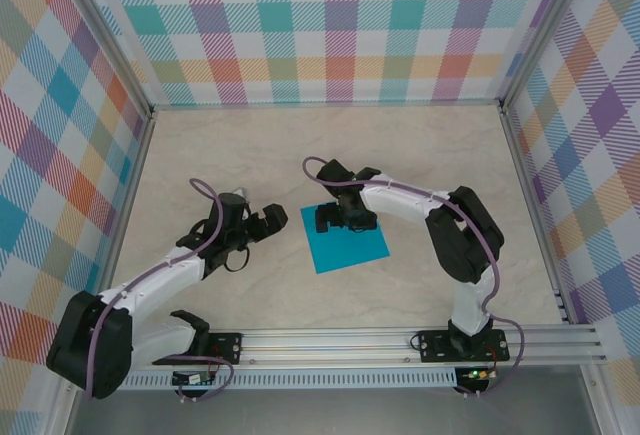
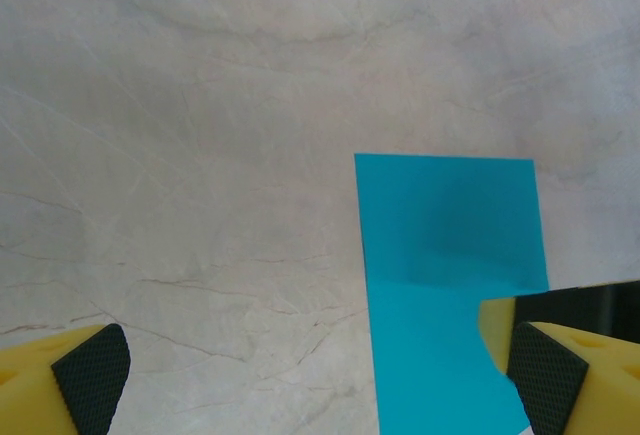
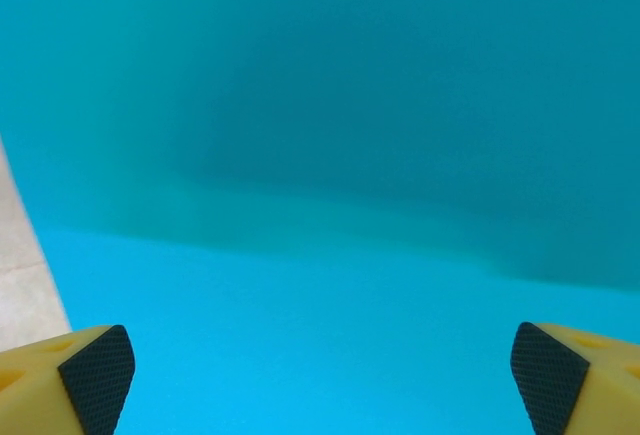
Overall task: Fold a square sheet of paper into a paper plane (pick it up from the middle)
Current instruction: Move the square sheet of paper to the center of the table.
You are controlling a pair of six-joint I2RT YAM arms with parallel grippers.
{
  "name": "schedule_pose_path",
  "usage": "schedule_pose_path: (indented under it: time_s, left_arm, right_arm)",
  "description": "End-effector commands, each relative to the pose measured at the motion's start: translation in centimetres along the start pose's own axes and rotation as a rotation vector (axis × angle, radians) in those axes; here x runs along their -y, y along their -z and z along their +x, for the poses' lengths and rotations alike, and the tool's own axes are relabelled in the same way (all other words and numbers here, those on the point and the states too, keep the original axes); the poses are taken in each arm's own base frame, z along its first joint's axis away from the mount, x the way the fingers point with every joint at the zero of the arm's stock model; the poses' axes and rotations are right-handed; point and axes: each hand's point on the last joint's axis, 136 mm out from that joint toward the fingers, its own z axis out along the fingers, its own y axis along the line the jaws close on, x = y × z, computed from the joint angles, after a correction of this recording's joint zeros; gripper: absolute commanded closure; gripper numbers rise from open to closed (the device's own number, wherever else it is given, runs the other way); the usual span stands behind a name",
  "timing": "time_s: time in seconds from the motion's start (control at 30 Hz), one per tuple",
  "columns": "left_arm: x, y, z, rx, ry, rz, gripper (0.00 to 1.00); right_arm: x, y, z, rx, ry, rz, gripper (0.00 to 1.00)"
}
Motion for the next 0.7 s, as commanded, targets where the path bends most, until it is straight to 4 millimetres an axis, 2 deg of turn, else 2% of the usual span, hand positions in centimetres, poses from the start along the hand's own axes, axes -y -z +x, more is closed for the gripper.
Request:
schedule_pose_path:
  time_s: [0.0,0.13,0.23,0.4,0.57,0.67]
  left_arm:
    - [1.8,-0.5,-0.1,-0.042,-0.018,0.054,0.0]
    - [2.5,-1.5,0.7,-0.108,-0.006,0.082,0.0]
    - [2.5,-2.1,1.1,-0.131,0.014,0.088,0.0]
    - [2.4,-2.3,1.5,-0.141,0.024,0.086,0.0]
    - [2.1,-2.2,1.6,-0.144,0.023,0.073,0.0]
    - [1.9,-2.2,1.7,-0.142,0.028,0.067,0.0]
  right_arm:
    - [0.8,0.2,-1.0,0.015,0.009,0.068,0.0]
    - [0.5,-0.9,-0.9,-0.024,0.06,0.056,0.0]
    - [0.2,-1.9,-0.6,-0.063,0.036,0.011,0.0]
    - [0.8,-2.8,0.1,-0.081,-0.018,0.033,0.0]
    - [2.7,-3.8,2.0,-0.122,-0.193,0.118,0.0]
    - [2.8,-4.1,3.1,-0.139,-0.349,0.107,0.01]
